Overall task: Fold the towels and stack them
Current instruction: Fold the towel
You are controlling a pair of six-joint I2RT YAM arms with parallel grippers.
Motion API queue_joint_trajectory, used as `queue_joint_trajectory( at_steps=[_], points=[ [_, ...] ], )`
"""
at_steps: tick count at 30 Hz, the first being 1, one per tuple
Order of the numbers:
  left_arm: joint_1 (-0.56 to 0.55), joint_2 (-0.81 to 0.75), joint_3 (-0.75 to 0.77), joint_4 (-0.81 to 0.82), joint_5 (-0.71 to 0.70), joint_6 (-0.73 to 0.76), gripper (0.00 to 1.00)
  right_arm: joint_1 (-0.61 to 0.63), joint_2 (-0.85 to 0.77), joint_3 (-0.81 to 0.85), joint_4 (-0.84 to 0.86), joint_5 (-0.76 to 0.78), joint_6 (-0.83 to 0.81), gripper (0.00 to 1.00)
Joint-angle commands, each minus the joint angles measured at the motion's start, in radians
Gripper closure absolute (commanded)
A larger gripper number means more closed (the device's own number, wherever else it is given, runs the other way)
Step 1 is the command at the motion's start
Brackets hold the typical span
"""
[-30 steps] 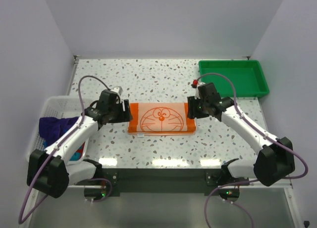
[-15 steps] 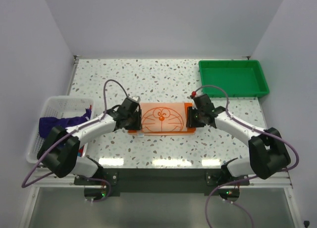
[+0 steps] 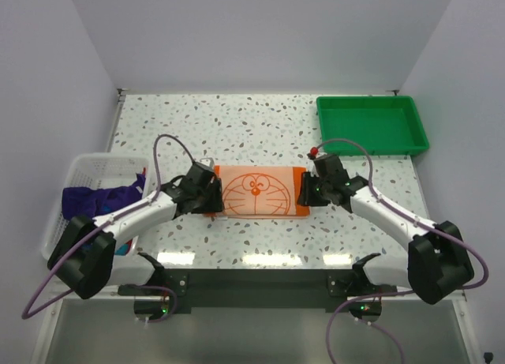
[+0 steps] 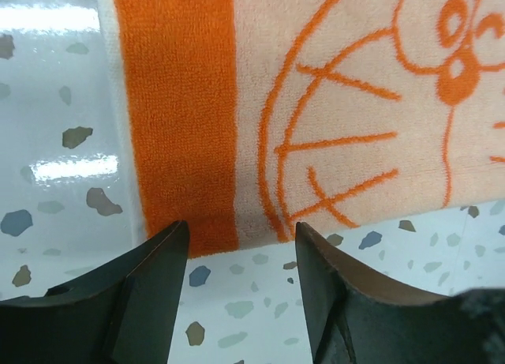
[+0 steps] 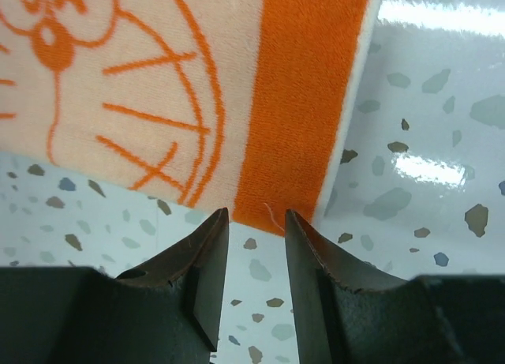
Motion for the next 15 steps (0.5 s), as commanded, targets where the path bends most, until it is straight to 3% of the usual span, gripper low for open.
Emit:
queue_joint_trajectory(
  at_steps=[1,5,7,15],
  points=[
    [-0.004,-0.06,0.091,-0.07,-0.038,-0.006,0.38,0.016,-0.043,0.092,-0.018,-0.059,-0.024,0.61],
    [-0.011,-0.062,0.146,-0.081,-0.058,0.003,0.37,0.08,-0.004,0.146,0.063,-0.126,-0.013,0.62],
    [-0.011,-0.041,0.14,-0.059,-0.068,0.001,0.42,0.14,0.042,0.161,0.123,-0.128,-0.004,0.63],
    [-0.008,0.079,0.02,0.079,-0.079,-0.04,0.53,0.225,0.226,0.101,0.344,-0.154,0.073,0.65]
  ],
)
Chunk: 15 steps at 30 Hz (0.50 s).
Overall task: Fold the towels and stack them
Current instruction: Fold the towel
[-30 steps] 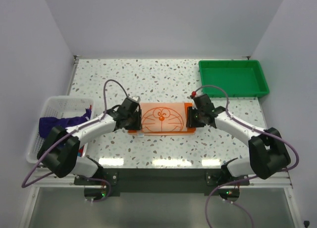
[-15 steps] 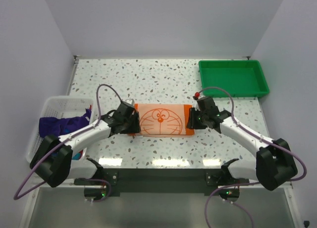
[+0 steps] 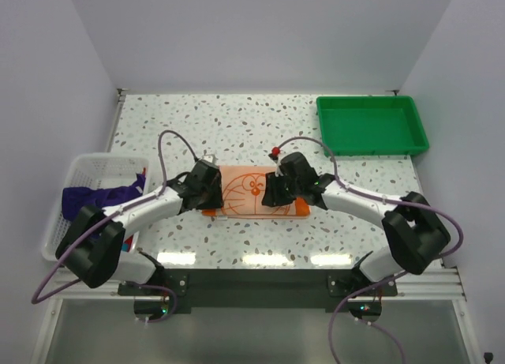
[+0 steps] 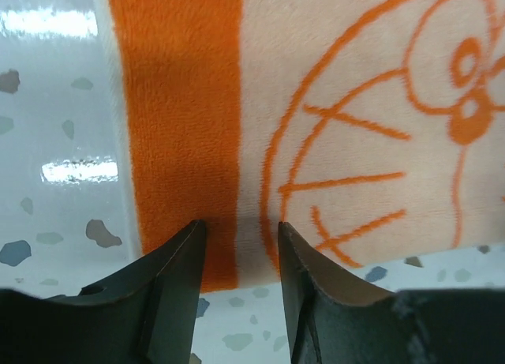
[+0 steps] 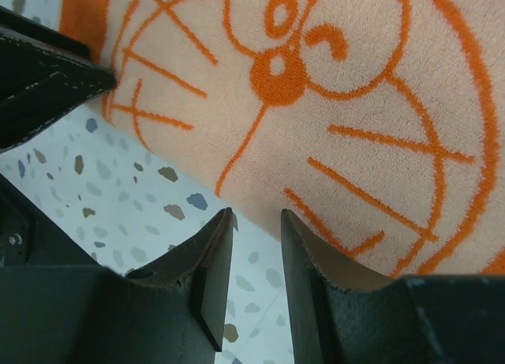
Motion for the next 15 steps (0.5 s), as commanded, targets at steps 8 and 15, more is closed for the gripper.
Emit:
queue_joint_trajectory(
  at_steps=[8,15],
  points=[
    [0.012,0.088,-0.16,0.126,-0.01,-0.086,0.57,0.011,0.059,-0.109,0.04,0.032,0.035,0.66],
    [0.012,0.045,-0.17,0.095,-0.015,-0.093,0.56,-0.038,-0.126,-0.092,-0.143,0.168,-0.02,0.67]
  ],
)
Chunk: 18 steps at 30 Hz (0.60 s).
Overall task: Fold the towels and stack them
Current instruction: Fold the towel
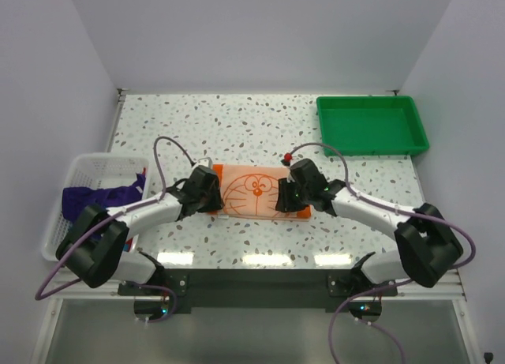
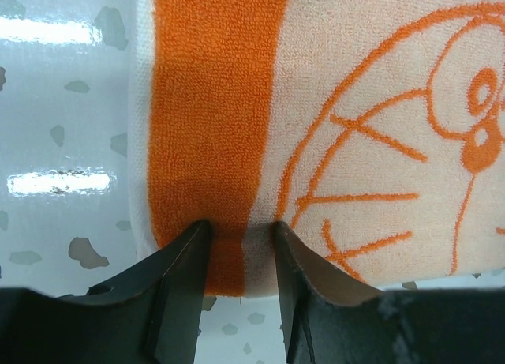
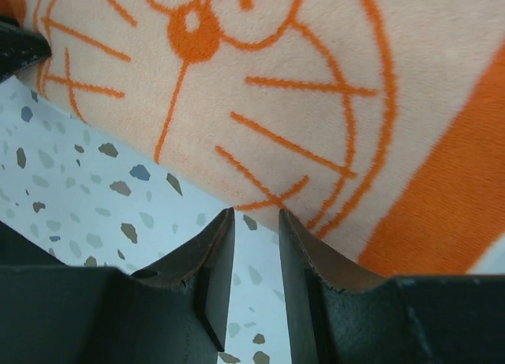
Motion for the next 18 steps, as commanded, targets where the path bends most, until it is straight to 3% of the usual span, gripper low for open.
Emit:
queue_joint_trajectory(
  at_steps=[1,11,15,18],
  points=[
    [0.005,0.014,-0.048,-0.072,-0.007,-0.026,0.56,-0.057,-0.076,0.0,-0.104,0.092,-0.031,0.67],
    [0.051,-0.01,-0.074,-0.089,-0.022,-0.035,0.57,-0.193,-0.049,-0.189,-0.096,0.044,0.046,0.71],
    [0.066,-0.018,-0.081,-0.093,-0.017,-0.026,0.57,-0.193,-0.107,-0.114,-0.151,0.076,0.019,0.71],
    [0.071,-0.023,-0.081,-0.101,-0.017,-0.021,0.57,-0.203,-0.109,0.037,-0.209,0.123,-0.026,0.7]
  ],
)
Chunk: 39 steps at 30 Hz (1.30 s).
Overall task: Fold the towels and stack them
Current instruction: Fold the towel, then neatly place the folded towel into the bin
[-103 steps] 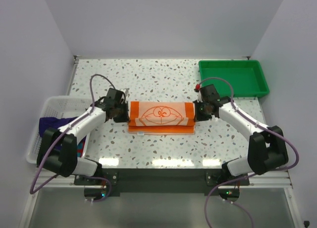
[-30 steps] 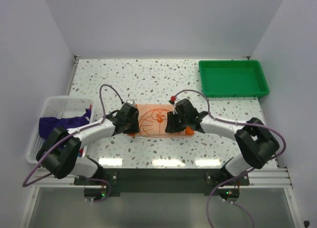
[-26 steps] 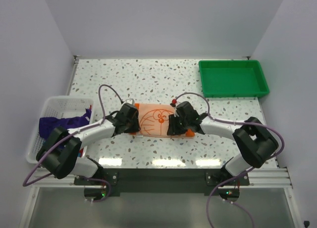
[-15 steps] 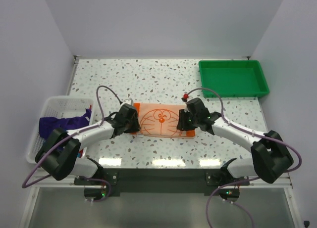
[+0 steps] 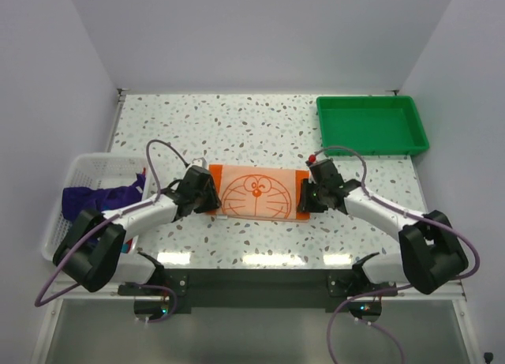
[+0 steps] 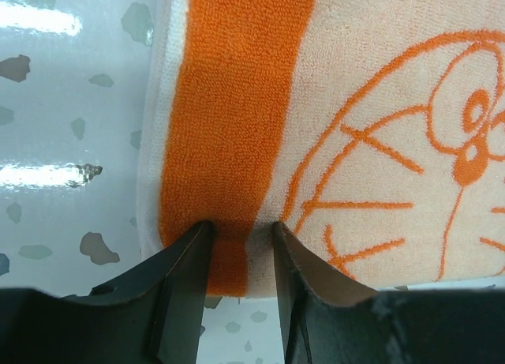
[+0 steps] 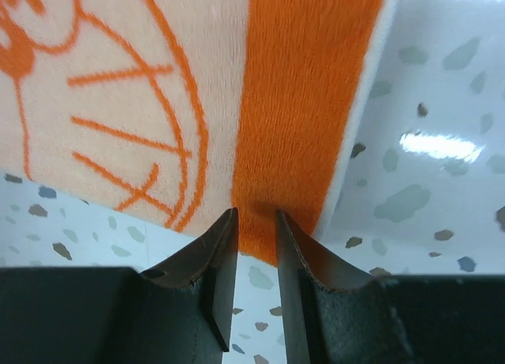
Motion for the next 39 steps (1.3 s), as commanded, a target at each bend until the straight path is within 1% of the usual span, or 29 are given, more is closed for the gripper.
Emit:
queue_joint_trajectory(
  at_steps=[1,2,4,7,13,17,18,20,23,24,25,26,27,29,30,31,32,33,34,35,36,37,38,39],
  points=[
    [0.024,0.011,-0.046,-0.123,-0.053,0.014,0.57,-0.024,-0.014,0.133,-0.103,0.093,-0.058,0.7],
    [0.027,0.009,-0.045,-0.124,-0.057,0.014,0.57,-0.028,0.002,0.185,-0.099,0.093,-0.077,0.7],
    [0.03,0.008,-0.043,-0.127,-0.059,0.02,0.57,-0.053,0.061,0.237,-0.074,0.119,-0.094,0.7],
    [0.039,0.011,-0.045,-0.132,-0.07,0.025,0.56,-0.082,0.143,0.274,0.004,0.113,-0.101,0.7],
    [0.088,0.009,-0.055,-0.136,-0.076,0.039,0.56,-0.091,0.36,0.343,0.075,0.099,-0.091,0.72],
    [0.146,0.009,-0.059,-0.132,-0.07,0.057,0.56,-0.093,0.419,0.348,0.093,0.097,-0.068,0.73],
    [0.151,0.011,-0.055,-0.132,-0.068,0.06,0.56,-0.093,0.421,0.354,0.083,0.073,-0.069,0.72],
    [0.159,0.014,-0.042,-0.139,-0.07,0.072,0.57,-0.093,0.38,0.368,0.053,0.058,-0.08,0.71],
    [0.159,0.005,0.004,-0.167,-0.082,0.097,0.52,-0.093,0.317,0.405,-0.028,0.093,-0.123,0.66],
    [0.159,-0.004,0.021,-0.185,-0.085,0.108,0.46,-0.094,0.277,0.417,-0.052,0.093,-0.138,0.62],
    [0.159,-0.011,0.058,-0.196,-0.091,0.126,0.44,-0.097,0.258,0.431,-0.097,0.117,-0.15,0.59],
    [0.157,-0.015,0.079,-0.224,-0.096,0.14,0.38,-0.103,0.243,0.434,-0.115,0.127,-0.166,0.56],
    [0.154,-0.021,0.104,-0.239,-0.103,0.152,0.35,-0.126,0.209,0.434,-0.131,0.133,-0.167,0.5],
    [0.127,-0.037,0.179,-0.274,-0.155,0.181,0.32,-0.154,0.18,0.417,-0.174,0.151,-0.172,0.44],
    [0.11,-0.041,0.205,-0.302,-0.174,0.195,0.28,-0.187,0.169,0.408,-0.184,0.174,-0.174,0.36],
    [0.088,-0.044,0.26,-0.313,-0.194,0.209,0.25,-0.203,0.148,0.384,-0.203,0.179,-0.175,0.31],
    [0.038,-0.044,0.288,-0.325,-0.237,0.227,0.17,-0.221,0.137,0.368,-0.211,0.174,-0.175,0.26],
    [0.012,-0.038,0.314,-0.345,-0.254,0.239,0.09,-0.261,0.129,0.353,-0.214,0.167,-0.174,0.17],
    [-0.019,-0.026,0.361,-0.35,-0.264,0.25,0.06,-0.28,0.111,0.321,-0.223,0.148,-0.171,0.14],
    [-0.074,-0.018,0.382,-0.353,-0.268,0.275,0.01,-0.3,0.102,0.304,-0.227,0.139,-0.161,0.1],
    [-0.103,0.001,0.417,-0.348,-0.263,0.284,0.0,-0.333,0.088,0.285,-0.229,0.13,-0.154,0.06],
    [-0.134,0.014,0.434,-0.348,-0.262,0.295,0.0,-0.344,0.059,0.25,-0.226,0.111,-0.146,0.04],
    [-0.203,0.026,0.452,-0.344,-0.266,0.31,0.0,-0.353,0.037,0.233,-0.223,0.107,-0.129,0.02],
    [-0.24,0.044,0.472,-0.339,-0.269,0.316,0.0,-0.37,0.022,0.216,-0.218,0.101,-0.121,0.01]
  ],
)
